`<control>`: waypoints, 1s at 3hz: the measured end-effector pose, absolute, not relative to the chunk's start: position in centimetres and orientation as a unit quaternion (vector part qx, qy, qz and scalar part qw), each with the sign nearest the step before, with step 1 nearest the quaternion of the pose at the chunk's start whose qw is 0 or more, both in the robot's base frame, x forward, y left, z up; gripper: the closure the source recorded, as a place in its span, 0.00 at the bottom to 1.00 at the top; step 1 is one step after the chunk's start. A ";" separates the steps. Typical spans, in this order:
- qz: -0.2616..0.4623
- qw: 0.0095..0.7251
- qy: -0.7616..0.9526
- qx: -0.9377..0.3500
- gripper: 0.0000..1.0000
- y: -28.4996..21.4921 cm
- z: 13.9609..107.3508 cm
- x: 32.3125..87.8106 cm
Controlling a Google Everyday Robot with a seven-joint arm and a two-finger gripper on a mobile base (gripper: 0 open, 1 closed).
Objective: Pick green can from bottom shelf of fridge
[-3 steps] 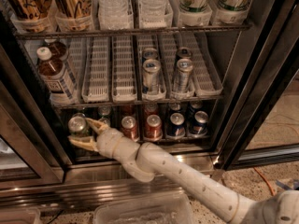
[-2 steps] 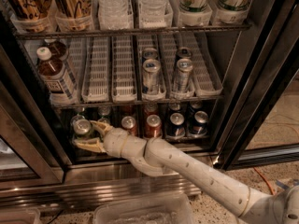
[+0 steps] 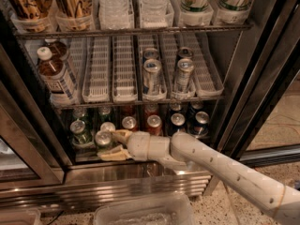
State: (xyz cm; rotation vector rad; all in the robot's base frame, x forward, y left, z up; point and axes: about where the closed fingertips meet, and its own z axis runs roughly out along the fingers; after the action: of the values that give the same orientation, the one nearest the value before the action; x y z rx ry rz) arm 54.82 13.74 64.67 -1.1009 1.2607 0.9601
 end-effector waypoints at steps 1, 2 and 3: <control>0.439 0.530 0.533 -0.492 1.00 11.6 64.7 51.5; 0.462 0.505 0.525 -0.507 1.00 9.9 66.4 48.6; 0.488 0.481 0.508 -0.522 1.00 9.2 68.9 46.6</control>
Offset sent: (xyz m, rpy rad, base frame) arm -0.0962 -0.0635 0.0390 -0.0500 0.1087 0.2417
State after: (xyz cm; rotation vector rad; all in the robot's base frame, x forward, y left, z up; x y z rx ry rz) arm 46.65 9.18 68.87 -1.2743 1.2395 1.1898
